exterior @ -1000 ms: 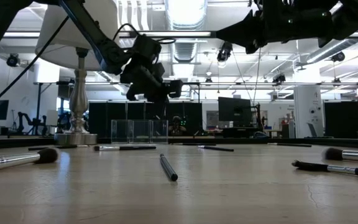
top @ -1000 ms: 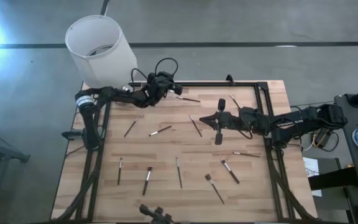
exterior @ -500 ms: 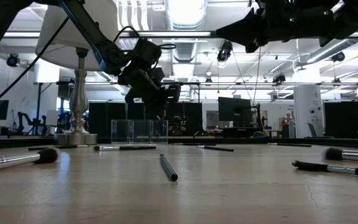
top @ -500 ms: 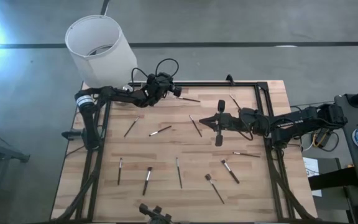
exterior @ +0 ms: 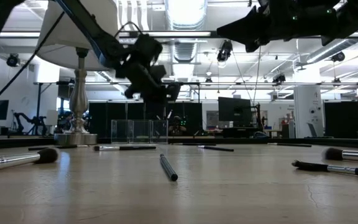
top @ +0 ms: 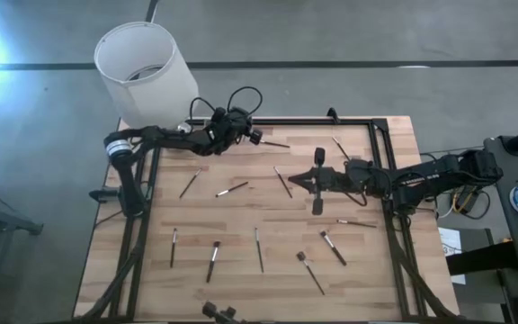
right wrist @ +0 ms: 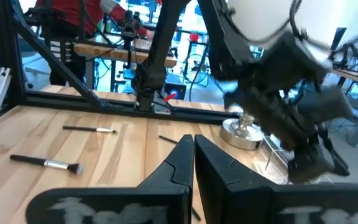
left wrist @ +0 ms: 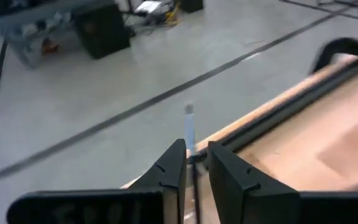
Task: Put items in baskets/containers
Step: Put the eyeshadow brush into the transparent organizer
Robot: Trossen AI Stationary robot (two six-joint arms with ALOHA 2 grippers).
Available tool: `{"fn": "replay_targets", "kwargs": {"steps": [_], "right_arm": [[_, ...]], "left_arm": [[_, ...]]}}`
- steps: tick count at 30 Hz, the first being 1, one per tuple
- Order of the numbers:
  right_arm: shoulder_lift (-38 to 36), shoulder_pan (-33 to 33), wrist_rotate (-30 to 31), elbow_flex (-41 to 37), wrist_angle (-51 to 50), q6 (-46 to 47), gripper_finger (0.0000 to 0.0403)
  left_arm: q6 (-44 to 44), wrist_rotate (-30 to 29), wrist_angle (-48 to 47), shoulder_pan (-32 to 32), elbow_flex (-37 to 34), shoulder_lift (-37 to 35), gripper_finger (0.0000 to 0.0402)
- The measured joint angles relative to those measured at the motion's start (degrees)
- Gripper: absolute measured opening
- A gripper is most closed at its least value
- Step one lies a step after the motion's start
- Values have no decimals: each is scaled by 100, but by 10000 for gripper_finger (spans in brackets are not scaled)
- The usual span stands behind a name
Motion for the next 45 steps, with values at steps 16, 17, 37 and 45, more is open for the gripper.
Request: {"fn": "replay_targets", "kwargs": {"steps": [16, 17, 37, 45], "right_arm": [[2, 316, 840, -1, -1109, 578, 9], [2, 440, 1119, -1, -1242, 615, 8], [1258, 1324, 1828, -1, -277, 1304, 9], [1523, 1322, 1808, 146, -262, 1110, 9]], "left_arm": [[63, 636, 202, -2442, -3003, -3007, 0], [-49, 625, 200, -2646, -3215, -3168, 0], [-3112, -391, -4555, -3731, -2961, -3739, 5], [-2550, -144, -4147, -1954, -3131, -3706, 1]]}}
